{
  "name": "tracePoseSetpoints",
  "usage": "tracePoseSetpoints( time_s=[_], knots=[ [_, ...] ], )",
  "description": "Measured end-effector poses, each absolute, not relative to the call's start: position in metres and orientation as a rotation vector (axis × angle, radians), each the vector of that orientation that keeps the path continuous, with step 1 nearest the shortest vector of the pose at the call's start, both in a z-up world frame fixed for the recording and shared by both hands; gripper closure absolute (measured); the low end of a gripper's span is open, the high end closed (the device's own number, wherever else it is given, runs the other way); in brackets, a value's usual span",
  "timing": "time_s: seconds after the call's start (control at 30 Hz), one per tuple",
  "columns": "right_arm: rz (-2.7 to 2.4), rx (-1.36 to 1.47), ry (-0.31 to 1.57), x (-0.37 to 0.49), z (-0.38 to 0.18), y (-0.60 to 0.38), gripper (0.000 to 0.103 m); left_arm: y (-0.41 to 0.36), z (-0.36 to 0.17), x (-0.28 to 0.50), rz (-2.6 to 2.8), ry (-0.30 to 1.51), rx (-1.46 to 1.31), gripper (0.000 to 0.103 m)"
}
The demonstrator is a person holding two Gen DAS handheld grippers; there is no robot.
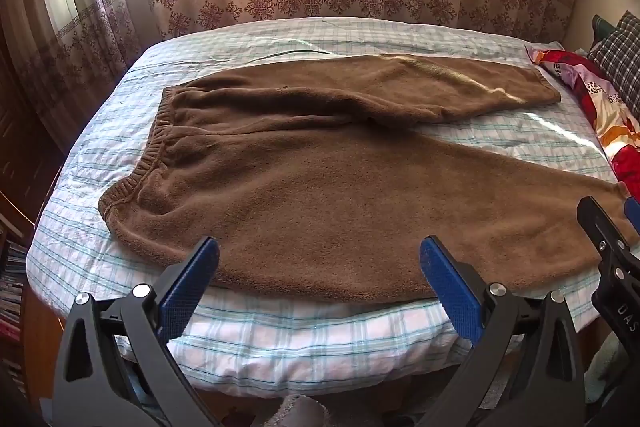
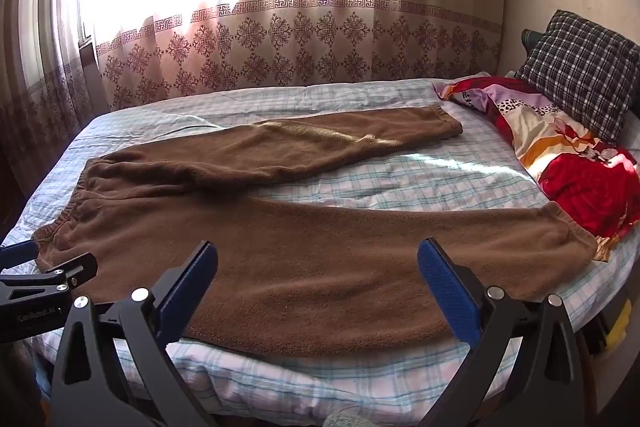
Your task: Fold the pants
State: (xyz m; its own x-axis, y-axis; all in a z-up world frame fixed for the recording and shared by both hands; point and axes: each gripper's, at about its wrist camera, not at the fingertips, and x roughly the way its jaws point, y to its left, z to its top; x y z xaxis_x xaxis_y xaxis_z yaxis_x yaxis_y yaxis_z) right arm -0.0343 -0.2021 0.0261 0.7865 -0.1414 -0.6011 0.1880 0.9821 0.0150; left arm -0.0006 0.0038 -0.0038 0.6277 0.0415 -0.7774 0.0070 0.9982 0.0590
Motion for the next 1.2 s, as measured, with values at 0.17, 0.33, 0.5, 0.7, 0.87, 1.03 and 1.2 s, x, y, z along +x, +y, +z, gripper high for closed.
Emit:
tracePoseSetpoints(
  time_s=[0.17, 0.33, 0.5, 0.7, 0.87, 1.03, 1.2],
  knots=[
    [-0.176, 0.078, 0.657, -0.032, 0.023, -0.202, 0.005, 0.0, -0.006, 0.001, 0.016, 0.898, 0.072, 0.002],
    [-0.176, 0.082, 0.665, -0.031, 0.021, -0.203, 0.005, -0.002, -0.008, 0.001, 0.012, 0.906, 0.077, 0.002],
    [-0.175, 0.083, 0.668, -0.03, 0.021, -0.204, 0.005, -0.003, -0.008, 0.002, 0.012, 0.904, 0.075, 0.002],
    [-0.175, 0.08, 0.666, -0.031, 0.021, -0.202, 0.005, -0.003, -0.008, 0.002, 0.013, 0.901, 0.076, 0.002],
    [-0.177, 0.076, 0.677, -0.03, 0.019, -0.202, 0.005, -0.002, -0.007, 0.002, 0.016, 0.902, 0.072, 0.002],
    [-0.197, 0.063, 0.686, -0.029, 0.018, -0.203, 0.005, 0.001, -0.008, 0.0, 0.018, 0.903, 0.071, 0.002],
    [-0.2, 0.055, 0.7, -0.028, 0.016, -0.202, 0.005, 0.006, -0.017, 0.003, 0.048, 0.926, 0.08, 0.002]
  ],
)
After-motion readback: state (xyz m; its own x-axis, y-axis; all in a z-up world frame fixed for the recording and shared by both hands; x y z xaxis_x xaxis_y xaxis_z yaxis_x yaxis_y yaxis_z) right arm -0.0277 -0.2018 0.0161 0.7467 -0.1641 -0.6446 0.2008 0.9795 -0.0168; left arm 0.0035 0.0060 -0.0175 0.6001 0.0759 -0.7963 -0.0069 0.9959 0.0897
